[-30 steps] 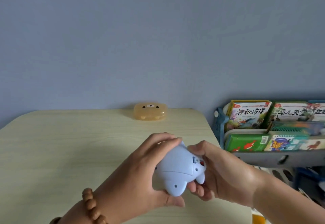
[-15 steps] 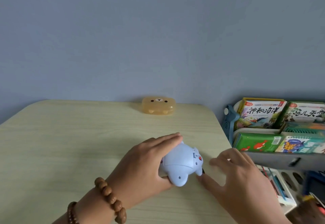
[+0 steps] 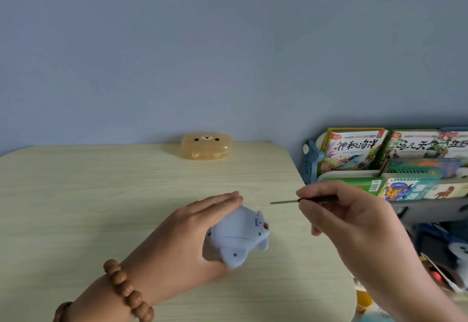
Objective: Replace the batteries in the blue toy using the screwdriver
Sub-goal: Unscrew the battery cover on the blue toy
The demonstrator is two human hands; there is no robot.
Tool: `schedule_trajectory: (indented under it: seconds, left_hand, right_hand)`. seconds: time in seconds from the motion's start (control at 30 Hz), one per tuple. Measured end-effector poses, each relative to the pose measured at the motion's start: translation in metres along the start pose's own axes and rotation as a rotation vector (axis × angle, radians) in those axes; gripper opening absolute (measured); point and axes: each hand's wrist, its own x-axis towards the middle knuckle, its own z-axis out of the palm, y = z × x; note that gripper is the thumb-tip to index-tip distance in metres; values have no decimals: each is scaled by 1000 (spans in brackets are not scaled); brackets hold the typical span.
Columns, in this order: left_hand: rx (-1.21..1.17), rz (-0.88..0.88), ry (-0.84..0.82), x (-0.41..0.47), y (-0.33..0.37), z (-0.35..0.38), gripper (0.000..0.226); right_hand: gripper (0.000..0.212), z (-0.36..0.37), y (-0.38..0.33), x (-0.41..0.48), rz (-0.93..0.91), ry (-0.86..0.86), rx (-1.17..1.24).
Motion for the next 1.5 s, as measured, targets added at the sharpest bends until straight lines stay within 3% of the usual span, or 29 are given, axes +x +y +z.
schedule_trajectory:
  seconds: [0.03, 0.1, 0.23, 0.83, 1.0, 1.27, 1.37, 1.5]
  left_hand:
    - [-18, -9, -30, -1, 1, -1, 94]
    - [-56, -34, -62, -3, 4, -4, 100]
    - [-104, -30, -2, -3, 5, -2, 78]
    - [-73, -36, 4, -3, 8, -1, 72]
    - [-69, -40, 2, -3, 10, -1, 71]
    - [-78, -47, 33, -4, 12, 1, 68]
    - [-109, -61, 36, -3, 13, 0, 68]
    - [-113, -57, 28, -3, 13, 1, 68]
  right_hand:
    - [6, 0, -3, 1, 4, -32, 48]
    - [22, 2, -4, 0, -43, -47, -11]
    - [27, 10, -4, -3, -205, -78, -299]
    - [25, 23, 7, -1, -71, -151, -31]
    - [20, 22, 3, 2, -48, -193, -187]
    - [33, 24, -23, 22, -280, -154, -619]
    - [14, 26, -27, 29, -232, -234, -598]
    - [16, 20, -40, 33, -182, -372, -615]
